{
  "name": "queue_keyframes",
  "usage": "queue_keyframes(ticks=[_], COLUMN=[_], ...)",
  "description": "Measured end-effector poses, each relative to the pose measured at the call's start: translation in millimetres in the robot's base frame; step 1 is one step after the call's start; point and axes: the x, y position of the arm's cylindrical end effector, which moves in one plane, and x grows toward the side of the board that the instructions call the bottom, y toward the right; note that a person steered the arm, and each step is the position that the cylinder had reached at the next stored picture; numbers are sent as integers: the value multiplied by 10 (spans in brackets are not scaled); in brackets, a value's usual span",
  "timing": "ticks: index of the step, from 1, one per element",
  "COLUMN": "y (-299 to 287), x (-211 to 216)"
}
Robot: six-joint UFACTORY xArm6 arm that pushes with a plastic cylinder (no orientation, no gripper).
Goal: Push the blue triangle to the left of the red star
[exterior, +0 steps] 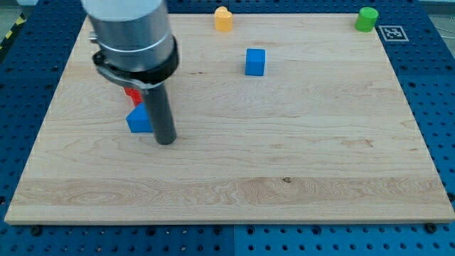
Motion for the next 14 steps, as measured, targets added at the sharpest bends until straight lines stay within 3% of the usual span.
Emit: queue_keyframes(ticks=[3,6,8,10,14], y=[-500,-594,-859,-674,-819], x=[-282,-159,-494,-63,-27])
